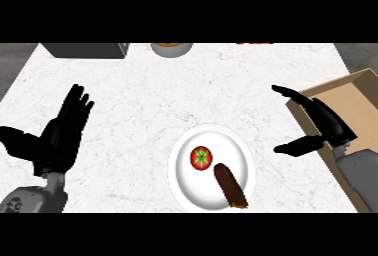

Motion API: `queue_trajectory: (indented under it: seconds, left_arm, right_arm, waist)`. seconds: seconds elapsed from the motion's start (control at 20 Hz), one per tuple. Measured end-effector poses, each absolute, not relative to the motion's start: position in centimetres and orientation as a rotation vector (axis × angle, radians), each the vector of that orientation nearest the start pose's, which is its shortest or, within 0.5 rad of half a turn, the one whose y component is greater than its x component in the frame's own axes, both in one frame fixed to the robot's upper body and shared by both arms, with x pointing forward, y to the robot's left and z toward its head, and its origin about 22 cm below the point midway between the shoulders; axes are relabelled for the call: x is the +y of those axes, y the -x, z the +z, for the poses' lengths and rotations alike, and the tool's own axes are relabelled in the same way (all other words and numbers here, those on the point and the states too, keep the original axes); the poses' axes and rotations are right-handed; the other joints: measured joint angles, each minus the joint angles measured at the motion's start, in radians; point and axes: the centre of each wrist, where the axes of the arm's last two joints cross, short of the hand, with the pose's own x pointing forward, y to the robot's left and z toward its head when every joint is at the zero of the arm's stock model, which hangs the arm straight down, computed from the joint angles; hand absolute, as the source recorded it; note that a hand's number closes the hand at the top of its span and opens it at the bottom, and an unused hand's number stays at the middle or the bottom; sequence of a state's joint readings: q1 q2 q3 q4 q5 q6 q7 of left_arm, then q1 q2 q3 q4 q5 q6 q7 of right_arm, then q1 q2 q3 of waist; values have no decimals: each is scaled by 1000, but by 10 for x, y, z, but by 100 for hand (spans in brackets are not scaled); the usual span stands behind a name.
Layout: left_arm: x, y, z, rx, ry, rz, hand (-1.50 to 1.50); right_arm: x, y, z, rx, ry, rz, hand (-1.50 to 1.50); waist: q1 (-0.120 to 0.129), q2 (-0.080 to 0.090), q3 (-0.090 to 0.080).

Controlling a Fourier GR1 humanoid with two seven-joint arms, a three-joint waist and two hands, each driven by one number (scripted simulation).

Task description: Pick the tomato from the plate and place it in the cardboard box

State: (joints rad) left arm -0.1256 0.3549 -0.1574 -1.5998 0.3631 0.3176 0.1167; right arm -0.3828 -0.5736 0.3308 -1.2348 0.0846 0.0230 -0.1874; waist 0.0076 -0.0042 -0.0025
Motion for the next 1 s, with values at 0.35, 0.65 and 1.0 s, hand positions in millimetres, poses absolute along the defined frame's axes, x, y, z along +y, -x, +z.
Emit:
queue_trajectory:
  seconds: [0.35, 0.65, 1.0]
  left_arm:
    - [259, -268, 55, -1538, -76, 112, 0]
    - [256, -267, 52, -1540, -73, 111, 0]
    - [263, -260, 62, -1541, -66, 109, 0]
  right_arm:
    - [-249, -318, 102, -1426, 182, 1067, -150]
    - [-208, -307, 121, -1400, 98, 1073, -150]
    - [-180, -298, 119, -1348, 132, 1100, -150]
  waist:
    - [-12, -1, 1]
    - [-9, 2, 2]
    - [-5, 3, 2]
